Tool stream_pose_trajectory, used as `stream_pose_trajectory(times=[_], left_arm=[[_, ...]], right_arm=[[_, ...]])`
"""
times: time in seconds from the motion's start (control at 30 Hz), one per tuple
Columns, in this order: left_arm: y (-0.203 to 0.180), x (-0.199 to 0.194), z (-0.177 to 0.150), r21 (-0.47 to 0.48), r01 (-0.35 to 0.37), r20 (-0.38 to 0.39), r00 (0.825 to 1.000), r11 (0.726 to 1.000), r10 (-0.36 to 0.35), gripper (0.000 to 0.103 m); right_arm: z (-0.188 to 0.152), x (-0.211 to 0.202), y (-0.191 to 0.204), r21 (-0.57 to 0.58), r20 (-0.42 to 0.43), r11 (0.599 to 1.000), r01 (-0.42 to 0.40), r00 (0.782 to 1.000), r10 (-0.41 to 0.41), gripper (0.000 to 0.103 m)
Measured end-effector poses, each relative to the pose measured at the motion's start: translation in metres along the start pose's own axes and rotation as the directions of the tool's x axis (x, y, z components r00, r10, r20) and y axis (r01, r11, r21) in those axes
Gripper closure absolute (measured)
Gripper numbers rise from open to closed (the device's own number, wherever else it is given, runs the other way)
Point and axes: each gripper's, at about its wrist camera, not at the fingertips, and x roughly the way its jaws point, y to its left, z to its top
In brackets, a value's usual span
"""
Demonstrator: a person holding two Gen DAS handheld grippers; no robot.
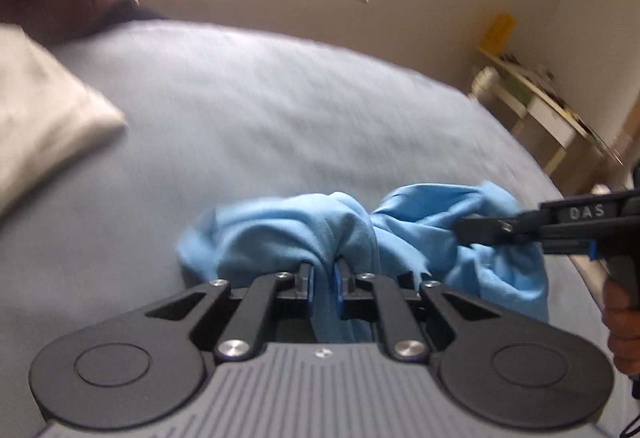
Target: Fold clothes
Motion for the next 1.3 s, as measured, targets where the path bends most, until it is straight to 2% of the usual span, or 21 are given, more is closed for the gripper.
stream_pose_trajectory(times=[0.13,0.2,0.23,0.27,0.33,0.43,0.53,0.6,0.7,0.8,0.9,0.97,1.0,1.17,1.2,1.27,1.3], left_arm=[[0.003,0.012,0.035,0.042,-0.084,0.077,0.994,0.996,0.081,0.092],[0.007,0.027,0.043,0.035,-0.105,0.058,0.993,0.994,0.102,0.087],[0.008,0.036,0.043,0.017,-0.108,0.035,0.994,0.994,0.107,0.076],[0.013,0.042,0.04,-0.007,-0.112,0.01,0.994,0.994,0.112,0.056],[0.024,0.043,0.03,-0.062,-0.129,-0.013,0.992,0.99,0.128,0.04],[0.038,0.036,0.012,-0.113,-0.129,-0.025,0.992,0.985,0.127,0.035],[0.048,0.02,-0.001,-0.152,-0.128,-0.033,0.992,0.98,0.125,0.032],[0.054,0.01,-0.005,-0.161,-0.109,-0.036,0.994,0.981,0.105,0.032],[0.045,-0.004,-0.015,-0.146,-0.055,-0.049,0.998,0.988,0.048,0.032],[0.03,-0.015,-0.03,-0.127,0.01,-0.081,0.996,0.992,-0.021,0.031],[0.011,-0.022,-0.049,-0.122,0.054,-0.132,0.989,0.991,-0.07,0.032],[0.001,-0.027,-0.061,-0.129,0.057,-0.165,0.983,0.99,-0.078,0.032],[-0.002,-0.029,-0.067,-0.133,0.052,-0.18,0.981,0.99,-0.076,0.032],[-0.01,-0.049,-0.087,-0.157,0.036,-0.206,0.976,0.987,-0.069,0.033],[-0.009,-0.053,-0.088,-0.16,0.029,-0.207,0.976,0.987,-0.062,0.033],[-0.005,-0.06,-0.09,-0.165,0.013,-0.208,0.977,0.986,-0.048,0.033],[-0.003,-0.064,-0.091,-0.168,0.005,-0.209,0.977,0.986,-0.041,0.033]], right_arm=[[0.038,0.016,-0.002,0.035,0.126,0.999,-0.006,0.992,0.002,0.093],[0.048,0.027,-0.006,0.062,0.178,0.998,0.001,0.984,-0.012,0.091],[0.05,0.036,-0.013,0.096,0.169,0.995,0.01,0.985,-0.026,0.087],[0.052,0.045,-0.02,0.13,0.159,0.991,0.019,0.987,-0.039,0.086],[0.054,0.062,-0.034,0.2,0.136,0.979,0.038,0.989,-0.066,0.072],[0.043,0.062,-0.061,0.308,0.107,0.95,0.046,0.991,-0.083,0.058],[0.03,0.035,-0.079,0.323,0.151,0.946,0.017,0.986,-0.069,0.049],[0.022,0.013,-0.089,0.318,0.174,0.948,0.011,0.982,-0.07,0.046],[0.006,-0.022,-0.09,0.229,0.172,0.973,0.005,0.984,-0.045,0.045],[-0.015,-0.043,-0.064,0.01,0.104,1.0,0.008,0.995,-0.009,0.041],[-0.038,-0.039,-0.021,-0.239,0.034,0.971,0.017,0.999,-0.009,0.033],[-0.05,-0.028,0.005,-0.369,0.02,0.929,0.036,0.999,-0.031,0.03],[-0.054,-0.023,0.017,-0.426,0.015,0.904,0.043,0.999,-0.04,0.03],[-0.054,0.011,0.047,-0.504,0.005,0.864,0.017,1.0,-0.017,0.031],[-0.054,0.02,0.05,-0.52,-0.015,0.853,0.026,0.999,-0.04,0.034],[-0.058,0.032,0.057,-0.543,-0.046,0.837,0.067,0.993,-0.11,0.081],[-0.06,0.034,0.059,-0.543,-0.053,0.836,0.081,0.99,-0.131,0.089]])
